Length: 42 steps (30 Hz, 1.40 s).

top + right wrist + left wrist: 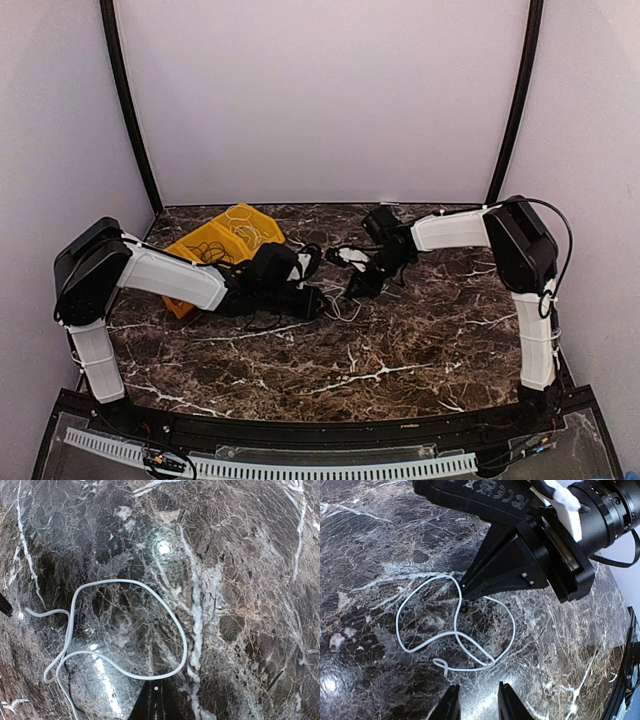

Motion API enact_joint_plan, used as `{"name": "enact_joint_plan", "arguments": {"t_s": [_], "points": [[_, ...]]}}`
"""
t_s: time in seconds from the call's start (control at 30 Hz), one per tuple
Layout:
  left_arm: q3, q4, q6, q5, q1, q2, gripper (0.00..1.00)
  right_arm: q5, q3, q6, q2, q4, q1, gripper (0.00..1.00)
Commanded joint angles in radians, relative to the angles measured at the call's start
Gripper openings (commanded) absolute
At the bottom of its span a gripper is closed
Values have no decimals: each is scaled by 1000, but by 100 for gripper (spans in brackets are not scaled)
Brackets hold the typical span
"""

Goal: Untangle the cables

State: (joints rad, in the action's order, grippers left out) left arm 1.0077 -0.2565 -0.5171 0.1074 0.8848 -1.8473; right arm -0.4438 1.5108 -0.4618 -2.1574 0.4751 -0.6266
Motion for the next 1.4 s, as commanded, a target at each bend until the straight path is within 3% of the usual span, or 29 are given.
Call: {"name": "enact_joint_plan", "arguments": {"t_s": [0.0, 0.17, 0.43, 0.57, 0.73, 0.9, 1.03, 1.1, 1.2, 1.37], "points": [[57, 30, -15, -33, 5, -29, 25, -16, 21, 4, -25, 8, -8, 4], [89, 68, -35, -86, 3, -53, 20, -22, 24, 5, -29, 13, -8, 4], [118, 95, -36, -94, -10, -71, 0, -22, 21, 7, -31, 17, -8, 3], [105, 159, -25, -121, -10, -15, 0, -26, 21, 11, 13, 30, 25, 0], [-47, 233, -5, -221, -15, 147, 0, -62, -19, 27, 136, 5, 160, 0], [-194, 248, -20, -271, -47, 325, 0, -88, -53, 45, 210, -14, 289, 0], [-252, 207, -24, -270, -62, 376, 0, -81, -91, 36, 278, -30, 318, 0], [-252, 138, 7, -190, -61, 366, 6, -108, -99, 35, 304, -26, 318, 0], [-242, -4, 25, -121, -48, 324, 25, -183, -57, 28, 331, 37, 314, 0], [-204, -198, 54, -15, -15, 261, 37, -220, -9, 20, 443, 99, 272, 0]]}}
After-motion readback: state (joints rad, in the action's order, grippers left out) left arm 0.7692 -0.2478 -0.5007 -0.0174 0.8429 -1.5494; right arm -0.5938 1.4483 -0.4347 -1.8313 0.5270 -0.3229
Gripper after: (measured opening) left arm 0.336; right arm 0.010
